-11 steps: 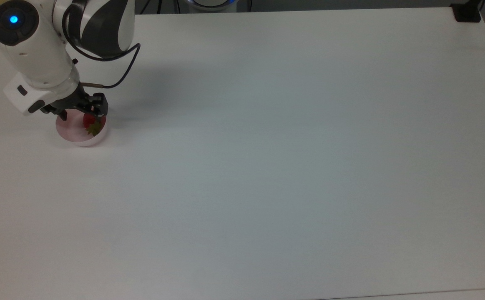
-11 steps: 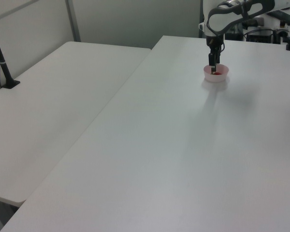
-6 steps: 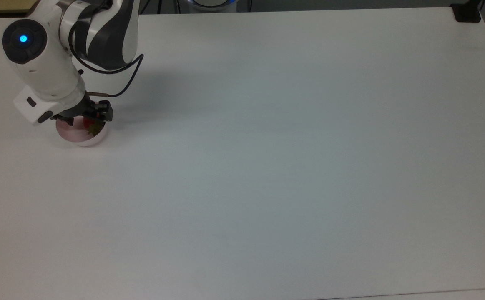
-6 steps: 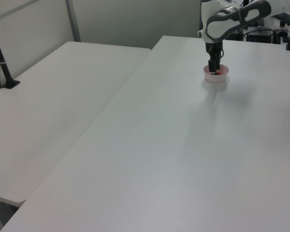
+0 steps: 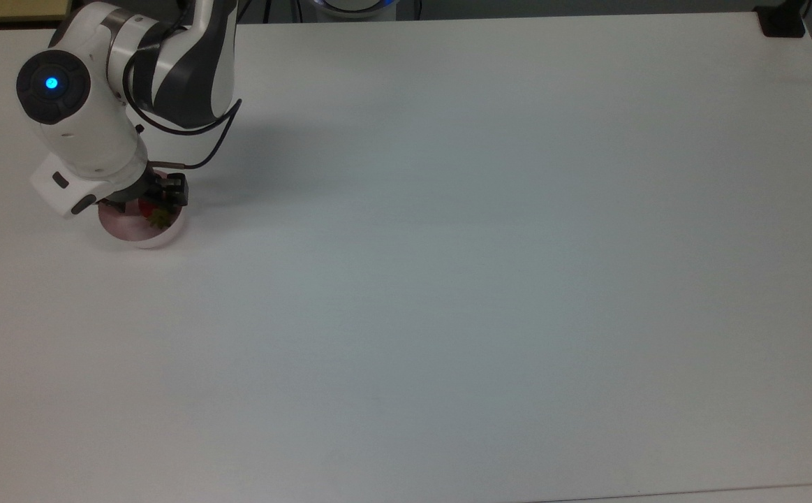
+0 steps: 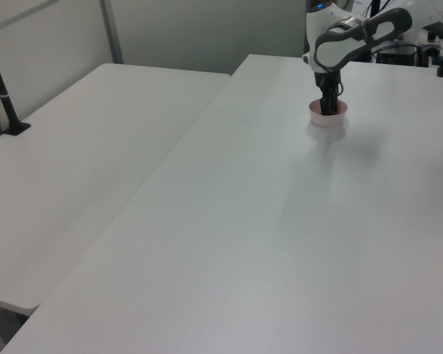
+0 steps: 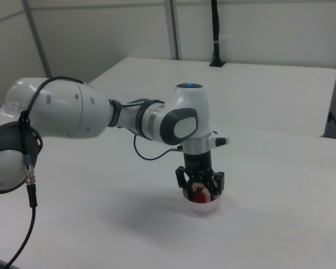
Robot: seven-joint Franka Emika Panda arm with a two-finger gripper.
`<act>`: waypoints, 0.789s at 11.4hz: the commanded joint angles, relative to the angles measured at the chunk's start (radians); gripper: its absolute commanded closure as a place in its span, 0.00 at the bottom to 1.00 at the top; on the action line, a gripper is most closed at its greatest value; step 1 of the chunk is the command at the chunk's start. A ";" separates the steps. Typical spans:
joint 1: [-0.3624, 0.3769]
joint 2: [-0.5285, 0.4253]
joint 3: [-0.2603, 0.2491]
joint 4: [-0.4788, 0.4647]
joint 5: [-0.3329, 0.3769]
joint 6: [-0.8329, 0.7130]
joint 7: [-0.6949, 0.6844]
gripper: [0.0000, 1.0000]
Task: Pick up strawberry from bowl
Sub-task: 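Close the gripper on the red strawberry inside the bowl, then lift the held strawberry up out of the pink bowl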
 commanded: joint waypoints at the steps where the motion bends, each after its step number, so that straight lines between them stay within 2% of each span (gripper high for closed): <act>1: -0.005 -0.027 -0.002 -0.023 -0.009 0.016 -0.010 0.53; 4: -0.010 -0.047 -0.002 -0.001 0.007 0.013 0.002 0.53; 6: -0.010 -0.060 0.001 0.025 0.010 -0.044 0.021 0.53; 9: 0.022 -0.108 0.011 0.048 0.062 -0.100 0.060 0.53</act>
